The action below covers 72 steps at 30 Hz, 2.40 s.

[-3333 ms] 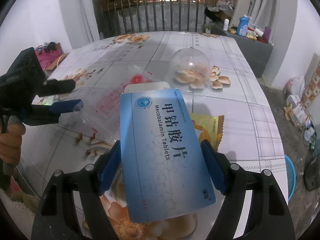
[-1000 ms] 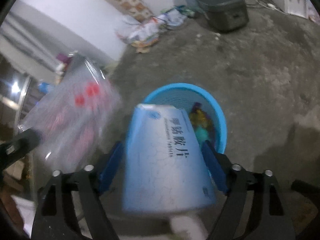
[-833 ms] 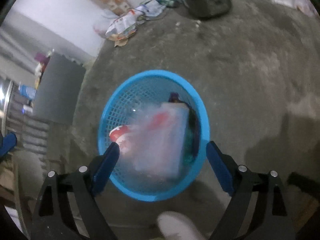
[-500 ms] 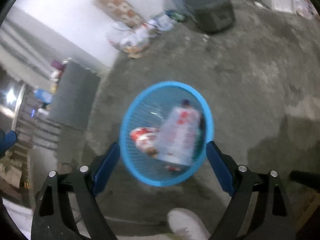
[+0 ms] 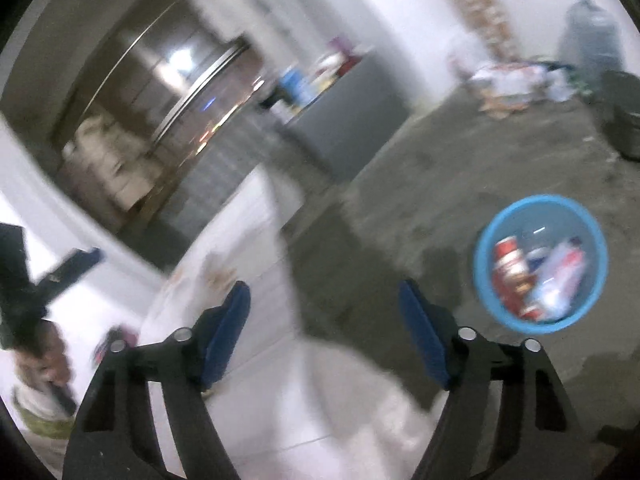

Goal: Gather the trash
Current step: 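Move both tools back to the yellow Enaak snack bag on the table, then grasp the Enaak bag with the right gripper while the left grasps the clear dome cup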

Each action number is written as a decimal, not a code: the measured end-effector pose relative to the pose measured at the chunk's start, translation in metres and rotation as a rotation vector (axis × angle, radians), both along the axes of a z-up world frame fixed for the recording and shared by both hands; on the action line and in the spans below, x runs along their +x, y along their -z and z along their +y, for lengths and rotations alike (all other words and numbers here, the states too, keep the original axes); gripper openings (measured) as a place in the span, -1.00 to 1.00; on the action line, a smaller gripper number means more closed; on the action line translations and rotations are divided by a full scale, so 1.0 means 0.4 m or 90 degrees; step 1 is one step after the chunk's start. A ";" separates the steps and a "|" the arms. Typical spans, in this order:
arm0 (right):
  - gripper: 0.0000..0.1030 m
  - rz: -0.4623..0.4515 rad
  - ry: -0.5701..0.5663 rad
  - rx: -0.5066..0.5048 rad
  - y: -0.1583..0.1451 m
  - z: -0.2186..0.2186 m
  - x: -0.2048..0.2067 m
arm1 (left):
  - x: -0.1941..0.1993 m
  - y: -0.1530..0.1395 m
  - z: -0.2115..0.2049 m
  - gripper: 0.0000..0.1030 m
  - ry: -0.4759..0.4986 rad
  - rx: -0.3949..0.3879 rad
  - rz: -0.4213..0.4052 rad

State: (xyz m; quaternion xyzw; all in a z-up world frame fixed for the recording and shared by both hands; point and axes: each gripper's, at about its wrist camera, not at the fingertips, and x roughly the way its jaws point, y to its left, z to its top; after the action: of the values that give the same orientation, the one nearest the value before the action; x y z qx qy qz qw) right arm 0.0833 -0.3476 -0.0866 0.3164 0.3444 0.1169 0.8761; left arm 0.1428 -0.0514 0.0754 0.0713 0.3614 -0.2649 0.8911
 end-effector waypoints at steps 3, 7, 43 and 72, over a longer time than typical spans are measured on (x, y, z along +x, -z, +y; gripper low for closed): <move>0.16 0.023 -0.073 0.004 0.006 0.094 0.012 | -0.046 0.092 0.126 0.26 -0.068 -0.024 0.042; -0.08 0.060 -0.161 0.027 0.017 0.205 0.036 | -0.092 0.214 0.207 0.01 -0.092 -0.073 0.114; -0.94 0.176 -0.203 0.001 0.093 0.401 0.082 | -0.106 0.410 0.257 -0.58 -0.073 -0.191 0.205; -1.00 0.129 -0.099 0.005 0.099 0.240 0.087 | 0.190 0.337 0.171 0.52 -0.153 -0.031 0.028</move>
State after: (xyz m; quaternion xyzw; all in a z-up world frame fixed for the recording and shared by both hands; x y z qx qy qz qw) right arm 0.1181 -0.2517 -0.1263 0.3019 0.4542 0.1535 0.8240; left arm 0.2187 0.0171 -0.0592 0.0003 0.3802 -0.1664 0.9098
